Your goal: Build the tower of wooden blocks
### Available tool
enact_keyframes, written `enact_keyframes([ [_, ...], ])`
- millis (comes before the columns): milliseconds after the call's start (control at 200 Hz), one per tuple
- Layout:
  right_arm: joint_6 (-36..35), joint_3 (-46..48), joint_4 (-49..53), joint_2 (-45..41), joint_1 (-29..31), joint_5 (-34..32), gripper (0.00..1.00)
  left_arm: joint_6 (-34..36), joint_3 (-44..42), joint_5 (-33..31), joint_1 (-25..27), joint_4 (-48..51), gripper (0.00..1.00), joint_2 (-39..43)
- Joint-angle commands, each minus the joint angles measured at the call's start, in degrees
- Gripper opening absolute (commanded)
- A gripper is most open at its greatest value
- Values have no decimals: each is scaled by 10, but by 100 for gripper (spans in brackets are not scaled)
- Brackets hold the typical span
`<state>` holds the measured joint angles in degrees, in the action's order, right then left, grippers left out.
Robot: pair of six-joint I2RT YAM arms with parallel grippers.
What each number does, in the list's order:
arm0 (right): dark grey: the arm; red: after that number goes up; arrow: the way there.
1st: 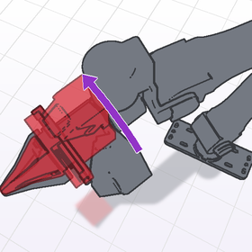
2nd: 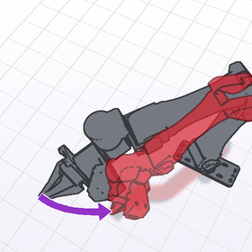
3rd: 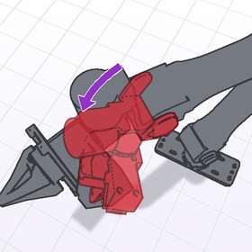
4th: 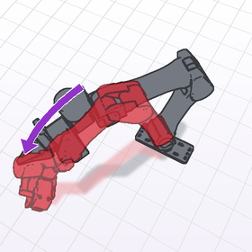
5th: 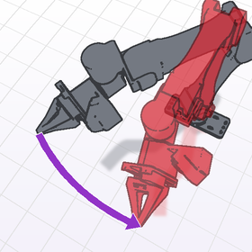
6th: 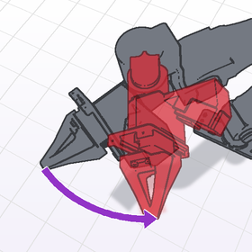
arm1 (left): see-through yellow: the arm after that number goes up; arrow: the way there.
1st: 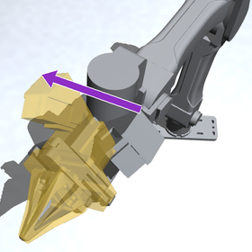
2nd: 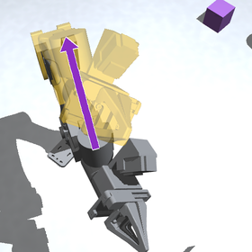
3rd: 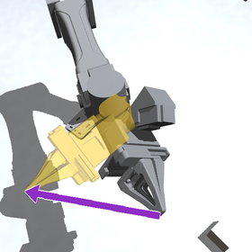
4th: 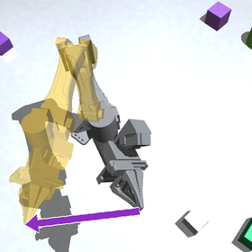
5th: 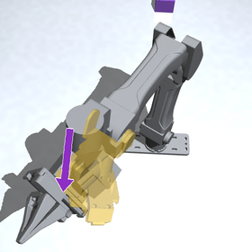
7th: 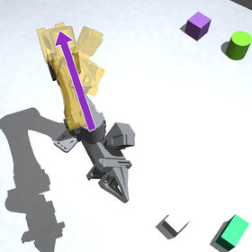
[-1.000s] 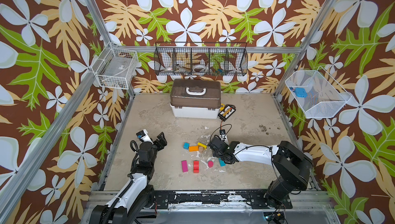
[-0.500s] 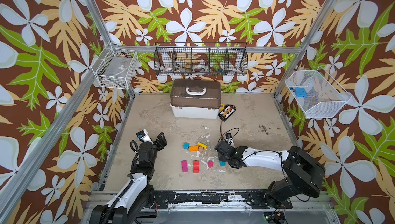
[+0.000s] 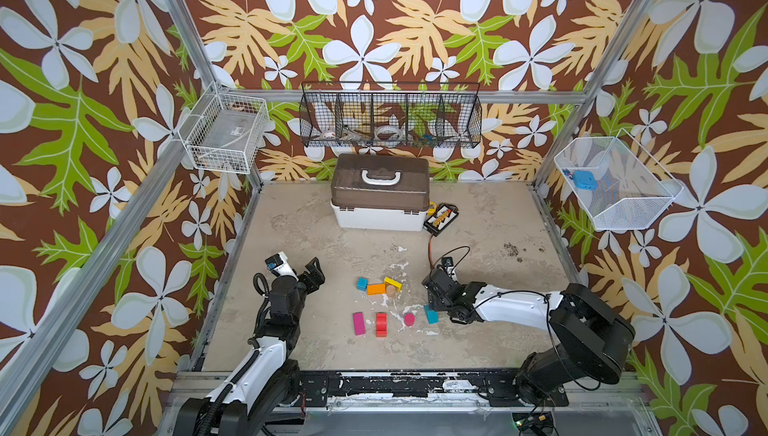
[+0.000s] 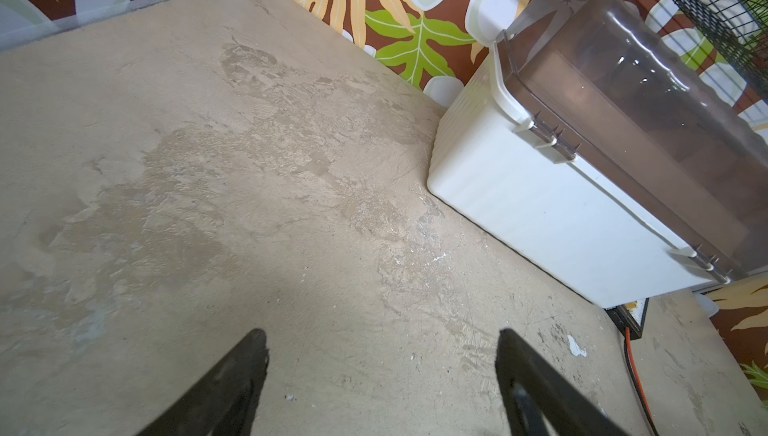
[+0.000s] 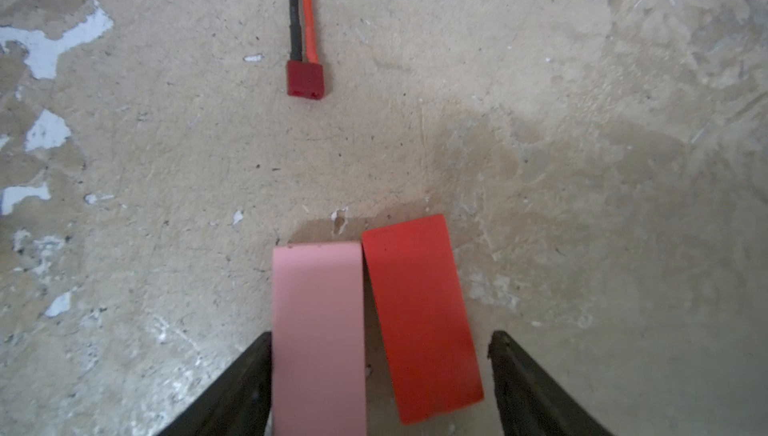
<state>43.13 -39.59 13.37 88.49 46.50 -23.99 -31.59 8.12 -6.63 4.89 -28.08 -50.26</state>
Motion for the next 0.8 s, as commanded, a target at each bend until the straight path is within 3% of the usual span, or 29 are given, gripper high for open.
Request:
enact_keyframes([
  [0, -7, -3, -2, 4, -2, -1, 80, -2, 1, -1, 1, -15, 87, 0],
  [355, -6, -5, 0, 10, -3, -1, 72, -2, 1, -1, 1, -16, 87, 0],
  [796, -6, -3, -5, 17, -12, -3, 71, -2, 1, -1, 1, -16, 87, 1],
])
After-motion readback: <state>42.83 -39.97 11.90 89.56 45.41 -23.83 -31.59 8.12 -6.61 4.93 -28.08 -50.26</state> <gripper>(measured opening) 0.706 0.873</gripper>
